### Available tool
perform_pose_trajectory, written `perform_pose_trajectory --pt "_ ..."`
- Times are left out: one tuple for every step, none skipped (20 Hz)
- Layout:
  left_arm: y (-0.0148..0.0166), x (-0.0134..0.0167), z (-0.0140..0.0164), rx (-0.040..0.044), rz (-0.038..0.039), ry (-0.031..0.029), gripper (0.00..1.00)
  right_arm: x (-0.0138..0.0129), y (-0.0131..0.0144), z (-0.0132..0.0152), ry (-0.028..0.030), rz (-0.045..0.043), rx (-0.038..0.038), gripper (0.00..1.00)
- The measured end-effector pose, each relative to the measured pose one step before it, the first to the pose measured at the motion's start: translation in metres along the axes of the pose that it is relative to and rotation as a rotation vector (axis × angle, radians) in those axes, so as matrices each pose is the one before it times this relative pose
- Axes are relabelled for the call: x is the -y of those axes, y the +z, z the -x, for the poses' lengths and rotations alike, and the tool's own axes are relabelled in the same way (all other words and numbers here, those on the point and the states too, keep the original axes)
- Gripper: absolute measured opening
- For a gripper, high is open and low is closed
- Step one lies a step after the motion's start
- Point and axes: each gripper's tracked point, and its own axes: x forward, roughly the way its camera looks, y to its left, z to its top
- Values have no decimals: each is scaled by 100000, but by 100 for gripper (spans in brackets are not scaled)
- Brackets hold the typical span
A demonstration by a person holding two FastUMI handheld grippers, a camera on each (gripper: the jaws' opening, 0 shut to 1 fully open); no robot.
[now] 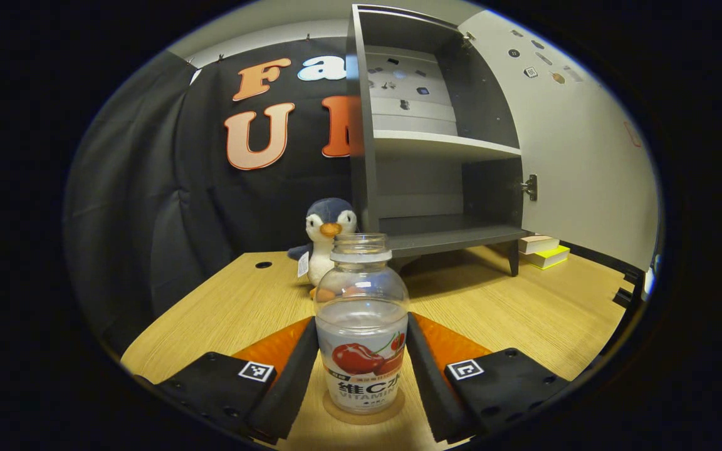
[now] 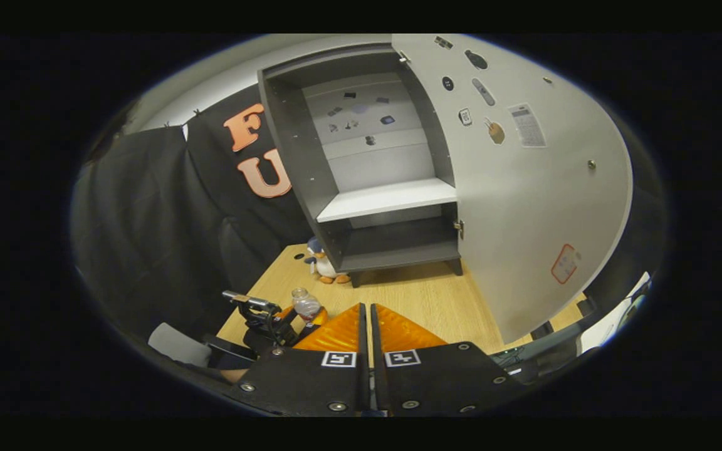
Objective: Open the cabinet door with the right hand, grasp the bottle in the cabinet with the left hand and place it on the coaster, then close the cabinet door with the right hand.
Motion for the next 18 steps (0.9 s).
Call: perform_pose_trajectory --pt "43 66 87 424 -1047 -185 85 -11 -92 77 62 159 -252 2" --pt "-105 60 176 -347 -571 -120 85 -63 -3 -26 303 -46 -193 3" --pt "-41 5 181 -227 -266 360 86 -78 -51 66 116 -138 -5 3" --pt "65 52 224 406 1104 -322 86 -29 39 51 298 -161 -18 3" --pt "336 -167 115 968 815 641 87 0 -65 99 113 -115 8 3" --pt "326 140 5 876 855 -658 88 -65 -136 6 188 -139 -228 3" --pt "59 19 111 335 342 -259 91 -24 -56 173 73 -176 -255 3" --pt "-82 -62 46 -200 -93 145 91 -15 -84 45 75 -219 -149 3" --pt "-26 -203 7 -460 -237 197 92 -78 -141 95 155 -236 -201 3" --pt "142 -320 158 -59 -235 1132 91 -55 -102 42 59 -49 -97 3" --pt "207 -88 84 80 186 652 91 -98 -576 -36 56 130 -5 3" --pt "216 -232 139 455 191 1238 92 41 -52 17 28 114 47 3" --pt "234 -161 132 398 328 475 92 96 7 -51 12 8 38 3" --pt "190 -141 41 145 266 -152 93 34 -38 26 3 -42 190 3" --pt "121 55 74 -59 238 -546 98 22 19 32 7 -233 210 3" --pt "319 -80 159 162 -45 119 98 -64 21 235 -38 -406 264 3" --pt "460 32 224 396 -253 -363 98 -107 95 168 189 -334 396 3" --pt "382 96 351 436 -471 -299 98 -175 35 413 82 69 377 2"
